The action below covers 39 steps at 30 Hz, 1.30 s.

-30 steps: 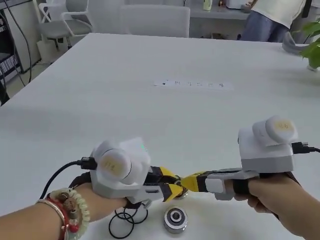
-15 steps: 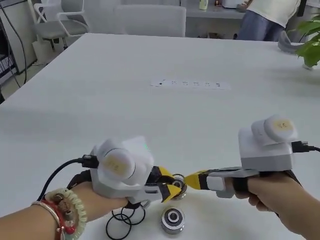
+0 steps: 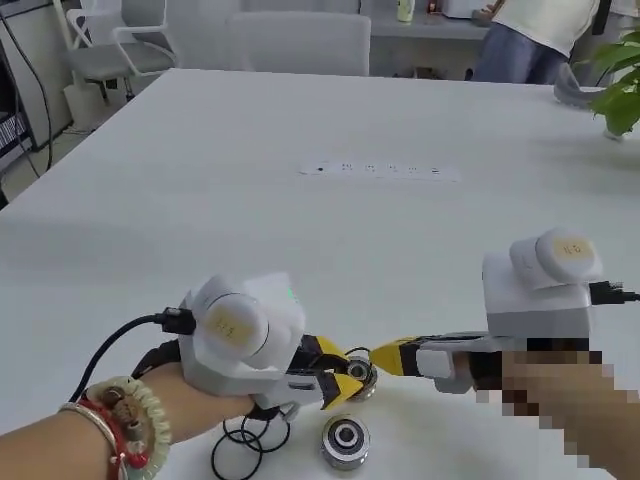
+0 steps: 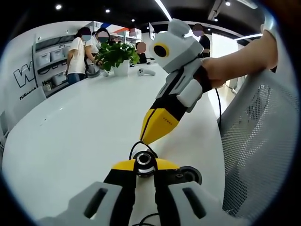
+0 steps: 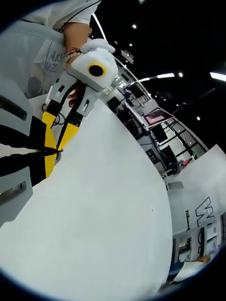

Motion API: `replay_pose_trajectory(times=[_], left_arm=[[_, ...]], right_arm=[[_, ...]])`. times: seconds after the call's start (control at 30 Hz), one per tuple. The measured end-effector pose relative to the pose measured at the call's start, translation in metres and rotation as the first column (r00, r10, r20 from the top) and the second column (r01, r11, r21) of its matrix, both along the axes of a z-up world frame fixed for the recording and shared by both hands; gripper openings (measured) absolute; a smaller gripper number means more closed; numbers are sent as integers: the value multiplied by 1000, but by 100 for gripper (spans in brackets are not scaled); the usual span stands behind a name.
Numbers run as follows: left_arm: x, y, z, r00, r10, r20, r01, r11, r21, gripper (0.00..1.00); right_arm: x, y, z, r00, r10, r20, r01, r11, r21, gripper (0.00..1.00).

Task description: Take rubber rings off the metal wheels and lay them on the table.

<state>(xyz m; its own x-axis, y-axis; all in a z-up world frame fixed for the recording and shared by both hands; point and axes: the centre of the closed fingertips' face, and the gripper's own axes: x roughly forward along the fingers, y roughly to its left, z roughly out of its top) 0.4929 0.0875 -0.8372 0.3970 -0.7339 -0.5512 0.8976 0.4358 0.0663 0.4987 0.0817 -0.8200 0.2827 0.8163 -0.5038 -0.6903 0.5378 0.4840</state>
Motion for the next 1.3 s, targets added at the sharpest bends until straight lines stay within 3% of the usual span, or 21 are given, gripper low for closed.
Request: replay_pose_trajectory(times=[0.37, 0.5, 0.6, 0.7, 0.93, 1.07, 1.3], left_arm=[[-1, 1, -1, 1000, 15, -26, -16, 1000, -21, 9], [-2, 1, -1, 999, 4, -33, -5, 1000, -21, 9], [-2, 2, 0, 999, -1, -41, 1, 1000, -15, 9], [-3, 2, 2, 999, -18, -30, 18, 1000, -3, 9], [-3, 4, 18, 999, -28, -37, 27, 999, -28, 12], [-1, 8, 26, 999, -34, -11, 33, 999, -33, 22], [-1, 10, 39, 999, -47, 21, 48, 998, -34, 24]], right_arm=[[-9, 11, 7, 999, 50, 5, -50, 999, 6, 0], [-13, 15, 8, 996, 78, 31, -77, 997, -20, 0], [-10, 13, 8, 997, 71, 31, -70, 997, -22, 0], [-7, 9, 8, 998, 50, 23, -50, 999, -19, 0], [-2, 6, 14, 1000, 12, 18, -13, 1000, 16, 0], [2, 3, 17, 1000, -9, 22, 8, 1000, 28, 0], [6, -1, 23, 999, -41, 28, 39, 998, 52, 0]])
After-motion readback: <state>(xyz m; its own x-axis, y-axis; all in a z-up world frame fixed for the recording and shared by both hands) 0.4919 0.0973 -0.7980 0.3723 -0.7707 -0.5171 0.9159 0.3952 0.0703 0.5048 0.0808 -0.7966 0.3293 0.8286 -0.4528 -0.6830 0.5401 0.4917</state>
